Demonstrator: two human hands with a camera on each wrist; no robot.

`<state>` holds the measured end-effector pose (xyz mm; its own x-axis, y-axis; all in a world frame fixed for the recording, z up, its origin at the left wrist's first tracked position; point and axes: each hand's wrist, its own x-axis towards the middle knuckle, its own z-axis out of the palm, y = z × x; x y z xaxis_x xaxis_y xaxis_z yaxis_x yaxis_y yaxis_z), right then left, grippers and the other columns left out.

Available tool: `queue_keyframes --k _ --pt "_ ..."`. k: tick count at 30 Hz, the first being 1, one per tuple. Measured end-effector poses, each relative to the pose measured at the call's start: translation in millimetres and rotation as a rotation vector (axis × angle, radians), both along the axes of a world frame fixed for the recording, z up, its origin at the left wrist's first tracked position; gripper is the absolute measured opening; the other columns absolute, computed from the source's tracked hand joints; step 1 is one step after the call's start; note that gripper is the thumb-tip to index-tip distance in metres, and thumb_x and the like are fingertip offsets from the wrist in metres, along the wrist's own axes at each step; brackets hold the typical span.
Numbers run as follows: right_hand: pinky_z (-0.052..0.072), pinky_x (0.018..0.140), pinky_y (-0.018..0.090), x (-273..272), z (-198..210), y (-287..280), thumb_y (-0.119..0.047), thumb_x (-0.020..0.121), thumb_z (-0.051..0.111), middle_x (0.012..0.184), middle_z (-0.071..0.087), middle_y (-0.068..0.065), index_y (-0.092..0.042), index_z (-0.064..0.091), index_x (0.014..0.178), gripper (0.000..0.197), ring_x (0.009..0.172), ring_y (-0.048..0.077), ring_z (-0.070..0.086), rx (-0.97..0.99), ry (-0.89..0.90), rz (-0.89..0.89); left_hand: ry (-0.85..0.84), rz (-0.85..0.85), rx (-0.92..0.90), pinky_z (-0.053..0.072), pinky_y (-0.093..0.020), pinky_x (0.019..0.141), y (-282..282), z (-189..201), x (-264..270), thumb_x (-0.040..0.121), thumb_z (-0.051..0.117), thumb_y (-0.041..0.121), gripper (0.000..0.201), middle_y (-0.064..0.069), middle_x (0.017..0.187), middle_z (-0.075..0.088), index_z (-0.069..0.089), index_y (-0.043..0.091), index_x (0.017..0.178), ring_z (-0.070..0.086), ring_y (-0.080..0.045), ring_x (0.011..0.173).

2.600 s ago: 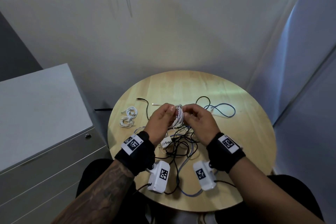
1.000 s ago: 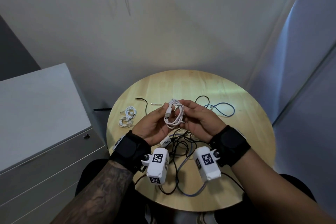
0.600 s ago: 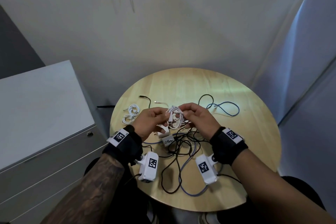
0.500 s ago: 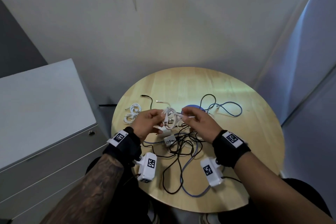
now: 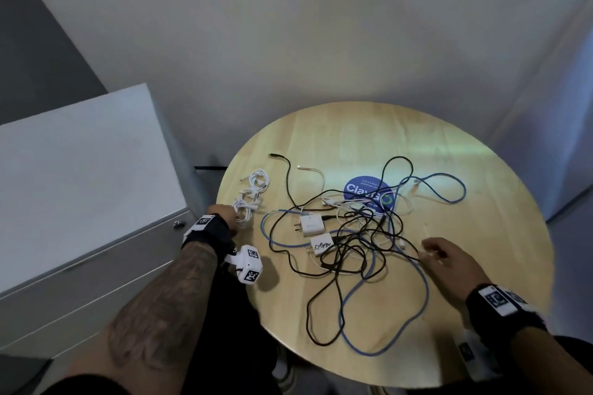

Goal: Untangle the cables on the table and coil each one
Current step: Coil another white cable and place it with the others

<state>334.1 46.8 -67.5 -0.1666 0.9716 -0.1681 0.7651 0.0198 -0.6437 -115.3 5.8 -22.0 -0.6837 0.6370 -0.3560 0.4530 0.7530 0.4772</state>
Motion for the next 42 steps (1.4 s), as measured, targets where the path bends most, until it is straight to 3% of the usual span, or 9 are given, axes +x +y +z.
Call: queue_keyframes --k 4,10,14,16,18,21,28,35,42 --pt "0.040 0.082 0.028 -1 -8 -2 -0.028 0.092 0.065 0.108 0.066 0.000 -0.021 0.065 0.110 0.019 0.094 0.020 0.060 0.019 0.047 -0.018 -0.139 0.015 -0.079 0.043 -0.025 0.099 -4 10 8 0.083 0.076 0.018 0.054 -0.013 0.130 0.061 0.057 0.001 0.130 0.059 -0.022 0.121" --pt "0.039 0.083 0.027 0 -7 -5 -0.025 0.093 0.064 0.106 0.065 0.000 -0.019 0.067 0.105 0.015 0.096 0.019 0.059 0.010 0.076 -0.013 -0.077 0.078 -0.075 0.044 -0.027 0.095 0 -6 3 0.089 0.061 0.012 0.038 -0.014 0.133 0.059 0.062 0.002 0.125 0.057 -0.029 0.122" --pt "0.038 0.084 0.027 -1 -5 -4 -0.026 0.093 0.063 0.105 0.064 -0.001 -0.021 0.067 0.102 0.011 0.096 0.020 0.059 0.005 0.065 0.012 -0.078 0.023 0.080 0.045 -0.029 0.098 4 2 4 0.094 0.056 0.022 0.035 -0.011 0.133 0.059 0.060 0.008 0.126 0.056 -0.028 0.124" --pt "0.039 0.084 0.027 -3 -3 -3 -0.028 0.094 0.062 0.105 0.063 -0.002 -0.024 0.067 0.101 0.009 0.097 0.019 0.059 0.002 0.051 0.023 -0.147 0.171 0.288 0.052 -0.036 0.090 17 7 9 0.088 0.058 0.017 0.020 -0.015 0.120 0.065 0.064 0.009 0.105 0.063 -0.033 0.106" --pt "0.039 0.083 0.026 -5 -3 -2 -0.029 0.094 0.061 0.105 0.063 -0.003 -0.025 0.067 0.099 0.009 0.096 0.018 0.059 0.005 0.037 0.029 -0.019 0.101 0.387 0.051 -0.034 0.078 31 10 20 0.085 0.057 0.014 0.006 -0.012 0.104 0.065 0.057 0.013 0.090 0.061 -0.032 0.086" --pt "0.042 0.082 0.028 -9 -3 0 -0.032 0.095 0.060 0.104 0.064 -0.003 -0.027 0.067 0.097 0.009 0.093 0.017 0.059 -0.007 0.041 0.024 0.005 -0.262 0.357 0.050 -0.034 0.078 47 22 63 0.089 0.058 0.020 0.007 -0.007 0.093 0.064 0.060 0.015 0.092 0.060 -0.029 0.086" --pt "0.046 0.085 0.031 -22 3 0 -0.034 0.094 0.060 0.103 0.063 -0.002 -0.028 0.065 0.095 0.008 0.093 0.018 0.058 -0.033 0.046 0.018 0.091 -0.843 0.007 0.046 -0.032 0.096 75 -3 148 0.093 0.059 0.023 0.028 -0.005 0.124 0.063 0.066 0.021 0.120 0.059 -0.027 0.116" --pt "0.038 0.079 0.025 -23 5 5 -0.034 0.095 0.060 0.100 0.056 -0.006 -0.031 0.062 0.092 0.005 0.090 0.012 0.054 -0.042 0.007 0.059 0.149 -0.917 0.067 0.042 -0.032 0.099 101 -9 176 0.093 0.057 0.016 0.047 -0.012 0.136 0.056 0.047 0.015 0.140 0.055 -0.031 0.121" --pt "0.041 0.080 0.026 -21 8 13 -0.037 0.094 0.060 0.105 0.057 -0.003 -0.029 0.062 0.097 0.009 0.093 0.014 0.056 -0.065 -0.019 0.077 -0.050 -0.677 0.338 0.046 -0.026 0.081 115 17 177 0.095 0.061 0.031 0.019 -0.001 0.096 0.072 0.074 0.018 0.101 0.065 -0.022 0.093"
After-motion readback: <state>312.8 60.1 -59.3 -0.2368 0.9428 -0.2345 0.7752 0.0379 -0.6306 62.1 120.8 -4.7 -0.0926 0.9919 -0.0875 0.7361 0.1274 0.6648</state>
